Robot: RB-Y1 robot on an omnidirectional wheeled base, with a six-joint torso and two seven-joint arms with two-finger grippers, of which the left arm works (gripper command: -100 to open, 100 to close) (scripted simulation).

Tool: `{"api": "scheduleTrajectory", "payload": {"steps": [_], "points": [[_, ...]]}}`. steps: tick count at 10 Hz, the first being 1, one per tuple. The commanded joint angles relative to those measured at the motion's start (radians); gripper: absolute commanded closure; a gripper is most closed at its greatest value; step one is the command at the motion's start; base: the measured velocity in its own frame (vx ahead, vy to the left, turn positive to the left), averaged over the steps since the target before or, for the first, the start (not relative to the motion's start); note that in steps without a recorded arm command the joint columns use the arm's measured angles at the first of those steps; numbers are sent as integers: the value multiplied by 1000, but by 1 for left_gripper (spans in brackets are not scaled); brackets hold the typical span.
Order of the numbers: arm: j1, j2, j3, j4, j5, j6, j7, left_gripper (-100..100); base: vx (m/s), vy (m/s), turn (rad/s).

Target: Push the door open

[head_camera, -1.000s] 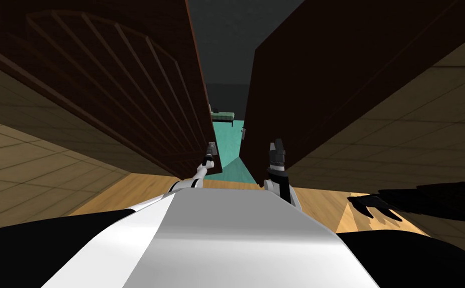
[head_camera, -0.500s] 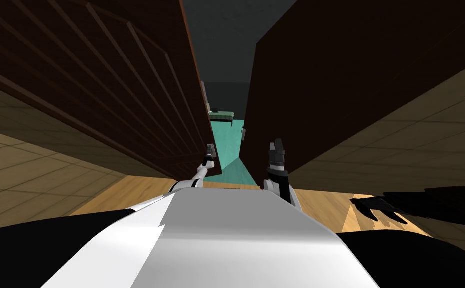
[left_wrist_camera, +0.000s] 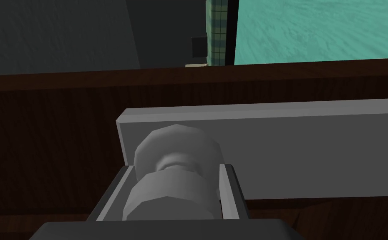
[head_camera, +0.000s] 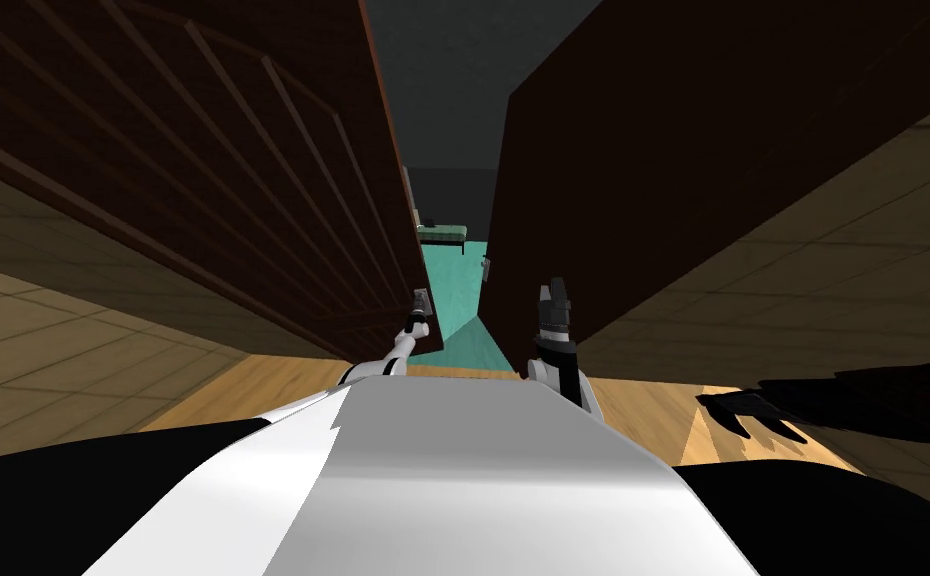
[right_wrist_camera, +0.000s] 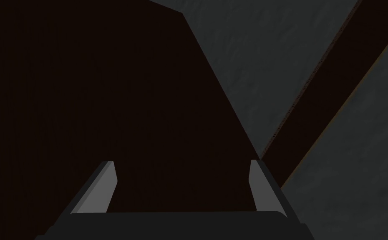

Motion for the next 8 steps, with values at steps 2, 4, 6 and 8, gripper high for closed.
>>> {"api": "scheduleTrajectory", "payload": {"steps": [2, 4, 6, 8], "points": [[-3, 18, 41, -20, 35, -18, -50, 100, 155, 14, -105], [-5, 22, 60, -23, 51, -26, -73, 100, 111, 17, -38], [-7, 26, 91, -29, 77, -39, -110, 100, 118, 28, -83], [-9, 29, 125, -35, 106, -54, -151, 100, 153, 39, -90]]}}
